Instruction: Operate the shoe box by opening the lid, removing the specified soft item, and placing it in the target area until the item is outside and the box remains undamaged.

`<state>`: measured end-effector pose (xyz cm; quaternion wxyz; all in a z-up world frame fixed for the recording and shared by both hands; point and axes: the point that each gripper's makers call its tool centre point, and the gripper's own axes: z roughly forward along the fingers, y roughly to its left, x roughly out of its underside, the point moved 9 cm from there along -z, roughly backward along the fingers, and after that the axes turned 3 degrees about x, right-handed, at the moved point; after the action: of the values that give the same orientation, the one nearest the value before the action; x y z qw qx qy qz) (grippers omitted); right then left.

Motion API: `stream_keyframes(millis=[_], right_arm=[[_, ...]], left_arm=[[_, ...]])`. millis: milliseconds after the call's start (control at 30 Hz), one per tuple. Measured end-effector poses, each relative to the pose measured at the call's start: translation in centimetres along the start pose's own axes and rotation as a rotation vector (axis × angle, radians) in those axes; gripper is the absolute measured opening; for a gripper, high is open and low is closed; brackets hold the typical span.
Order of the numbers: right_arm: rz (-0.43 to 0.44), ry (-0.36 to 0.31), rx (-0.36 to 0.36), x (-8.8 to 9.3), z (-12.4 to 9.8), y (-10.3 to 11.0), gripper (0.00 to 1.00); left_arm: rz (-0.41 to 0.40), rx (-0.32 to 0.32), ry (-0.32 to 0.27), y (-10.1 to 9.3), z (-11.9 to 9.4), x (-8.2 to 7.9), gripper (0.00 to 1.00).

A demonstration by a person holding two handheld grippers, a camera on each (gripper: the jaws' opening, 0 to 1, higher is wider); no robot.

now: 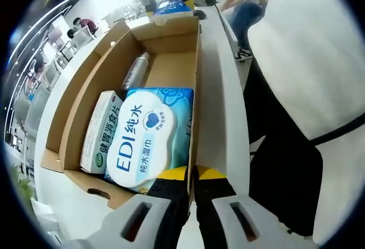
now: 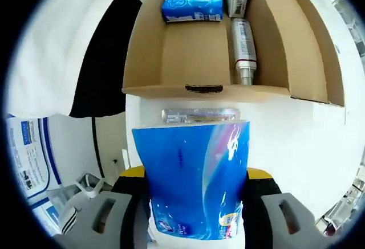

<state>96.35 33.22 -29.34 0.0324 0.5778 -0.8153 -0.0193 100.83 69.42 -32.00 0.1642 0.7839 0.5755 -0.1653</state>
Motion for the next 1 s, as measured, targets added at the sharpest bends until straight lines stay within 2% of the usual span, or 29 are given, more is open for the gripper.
stream_keyframes(millis=[267,500,767,1000], right_arm=[[-0.010,0.002,-0.004,-0.2,2.0,0.2,0.64],[0.009,-0.011,-0.011,0.0,2.0,-0.1,0.64],[0.042,-0.027,-0.053,0.0,2.8,-0.1,0.64],[0.032,-0.036,-0.056,-0.1,3.1,-0.5,0.64]], left_arm=[[-0.005,0.004,0.003,0.0,-0.1,-0.1,0.03],[-0.009,0.007,0.005,0.0,-0.1,-0.1,0.03],[-0.016,0.007,0.007,0.1,-0.1,-0.1,0.03],[-0.018,0.008,0.009,0.1,0.0,-0.1,0.03]])
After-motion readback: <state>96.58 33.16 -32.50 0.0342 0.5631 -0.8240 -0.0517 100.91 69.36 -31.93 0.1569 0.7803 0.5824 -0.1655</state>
